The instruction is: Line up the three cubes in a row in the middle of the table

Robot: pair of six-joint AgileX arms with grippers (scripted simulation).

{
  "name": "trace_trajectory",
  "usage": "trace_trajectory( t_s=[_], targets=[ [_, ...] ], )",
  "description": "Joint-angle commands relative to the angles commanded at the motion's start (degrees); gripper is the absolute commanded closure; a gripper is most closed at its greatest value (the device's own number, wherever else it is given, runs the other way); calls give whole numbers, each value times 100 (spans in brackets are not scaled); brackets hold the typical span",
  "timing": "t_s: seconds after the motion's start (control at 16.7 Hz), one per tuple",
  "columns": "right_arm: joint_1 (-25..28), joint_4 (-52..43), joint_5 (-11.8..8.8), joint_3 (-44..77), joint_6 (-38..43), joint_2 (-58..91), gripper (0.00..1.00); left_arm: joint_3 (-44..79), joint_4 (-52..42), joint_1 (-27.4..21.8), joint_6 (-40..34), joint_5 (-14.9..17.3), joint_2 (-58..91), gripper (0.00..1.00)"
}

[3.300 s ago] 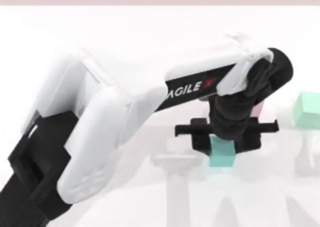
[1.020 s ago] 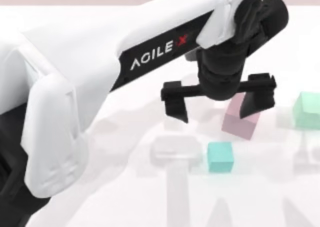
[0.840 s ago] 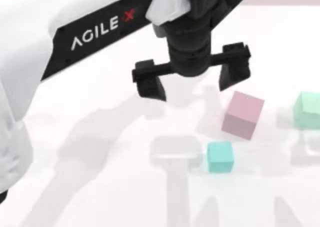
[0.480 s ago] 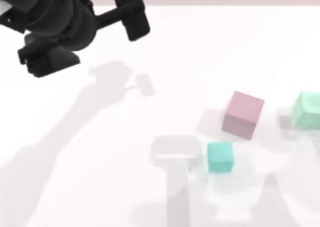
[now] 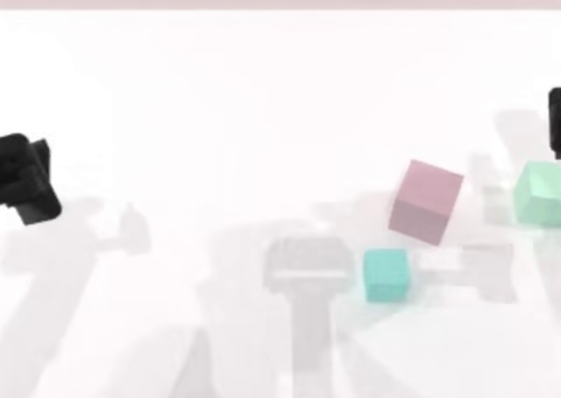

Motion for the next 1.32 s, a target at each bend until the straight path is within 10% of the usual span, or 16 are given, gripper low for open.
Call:
trace_trajectory(
  t_s=[0.54, 1.32],
  targets=[
    [90, -1516, 4, 2379, 322, 2696, 0, -3150, 2267, 1140, 1987, 163, -3346, 0],
    [92, -644, 7, 1914, 342, 3152, 0, -3315, 2410, 1200, 2120, 176, -3529, 0]
  ],
)
